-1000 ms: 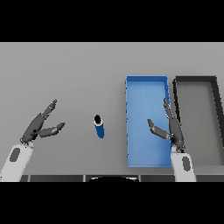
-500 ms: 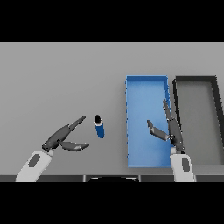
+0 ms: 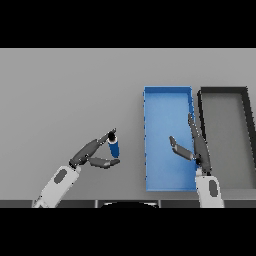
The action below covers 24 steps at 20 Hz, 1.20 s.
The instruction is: Pick up the blue pipe and place it into the blue bin.
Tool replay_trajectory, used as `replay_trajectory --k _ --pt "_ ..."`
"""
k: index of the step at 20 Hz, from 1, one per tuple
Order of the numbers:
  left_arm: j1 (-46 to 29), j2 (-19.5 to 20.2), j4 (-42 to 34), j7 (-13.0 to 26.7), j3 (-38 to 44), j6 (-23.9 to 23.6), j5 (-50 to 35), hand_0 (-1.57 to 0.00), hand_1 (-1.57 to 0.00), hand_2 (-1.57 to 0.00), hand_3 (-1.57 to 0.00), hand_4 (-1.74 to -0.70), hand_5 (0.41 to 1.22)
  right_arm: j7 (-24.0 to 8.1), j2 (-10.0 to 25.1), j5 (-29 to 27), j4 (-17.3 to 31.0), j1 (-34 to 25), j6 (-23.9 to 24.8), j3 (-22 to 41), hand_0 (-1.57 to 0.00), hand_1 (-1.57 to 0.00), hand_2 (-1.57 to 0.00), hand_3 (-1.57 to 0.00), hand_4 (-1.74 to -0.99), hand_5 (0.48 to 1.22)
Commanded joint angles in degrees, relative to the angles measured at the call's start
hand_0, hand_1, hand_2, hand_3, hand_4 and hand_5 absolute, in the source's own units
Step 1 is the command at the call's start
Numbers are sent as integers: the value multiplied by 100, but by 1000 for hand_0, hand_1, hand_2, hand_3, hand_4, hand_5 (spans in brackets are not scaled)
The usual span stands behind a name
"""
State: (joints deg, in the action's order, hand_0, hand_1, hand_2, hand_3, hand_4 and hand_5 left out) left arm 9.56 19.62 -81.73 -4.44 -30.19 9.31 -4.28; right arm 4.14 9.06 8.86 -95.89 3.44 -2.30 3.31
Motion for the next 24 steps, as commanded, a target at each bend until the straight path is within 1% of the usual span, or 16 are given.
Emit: replay_trajectory --k 1,2,5,7,9,11,12,13,14,15,16,18,19,21,22,24 --pt "103 -97 181 -55 -14 -9 59 1 1 1 1 -1120 456 80 14 15 -24 65 -18 14 1 1 1 1 -1211 634" --pt "155 -114 283 -92 -31 -61 169 1 1 1 1 -1098 448 135 38 -12 -12 111 -52 -1 1 1 1 1 -1215 637" --pt "294 -319 493 19 -155 -223 416 1 1 1 1 -1051 418 115 43 -40 -62 116 -79 2 1 1 1 1 -1221 645" --pt "351 -495 660 -102 -113 -168 295 1 1 1 1 -1078 428 159 72 2 -116 210 -57 -1 1 1 1 1 -1207 646" --pt "426 -637 757 -185 -125 -140 261 1 1 1 1 -1107 463 186 57 21 -33 194 -25 -19 1 1 1 1 -1207 650" --pt "381 -790 795 -324 -34 -125 61 1 -41 -151 -121 -1186 550 292 74 14 -35 217 -48 -19 1 1 1 1 -1213 655" --pt "354 -890 814 -344 0 -140 -30 -10 -156 -308 -276 -1243 613 260 82 -44 -15 202 -59 -63 1 1 1 1 -1217 655" --pt "260 -950 789 -409 25 -120 -140 -125 -319 -485 -535 -1281 735 239 72 -30 18 178 -31 -70 1 1 1 1 -1220 656" --pt "252 -997 796 -412 37 -121 -181 -359 -547 -689 -742 -1369 832 240 18 -12 74 147 -21 -37 1 1 1 1 -1220 656" --pt "282 -1059 798 -334 37 -183 -177 -602 -752 -865 -908 -1439 910 244 -3 49 53 127 10 1 1 1 1 1 -1219 657" --pt "258 -1082 756 -311 16 -158 -166 -796 -915 -1006 -1030 -1497 972 234 14 -18 39 120 -38 -21 1 1 1 1 -1224 658" --pt "186 -1073 713 -531 -53 -136 -110 -1075 -1151 -1210 -1194 -1580 1062 149 5 -58 89 62 -48 -41 1 1 1 1 -1233 660" --pt "214 -1059 738 -581 -81 -172 -51 -1174 -1235 -1282 -1270 -1553 1094 141 23 -74 67 74 -65 -48 1 1 1 1 -1228 656" --pt "228 -1104 676 -551 -125 -258 50 -1317 -1356 -1386 -1378 -1513 1139 121 15 -85 109 10 -77 -47 1 1 1 1 -1222 646" --pt "254 -1183 658 -618 -101 -330 118 -1368 -1399 -1423 -1417 -1501 1156 108 18 -119 107 12 -99 -58 1 1 1 1 -1221 638" --pt "174 -1156 466 -787 -70 -299 155 -1441 -1461 -1476 -1472 -1484 1179 118 -19 -49 91 17 -43 -19 1 1 1 1 -1217 631"
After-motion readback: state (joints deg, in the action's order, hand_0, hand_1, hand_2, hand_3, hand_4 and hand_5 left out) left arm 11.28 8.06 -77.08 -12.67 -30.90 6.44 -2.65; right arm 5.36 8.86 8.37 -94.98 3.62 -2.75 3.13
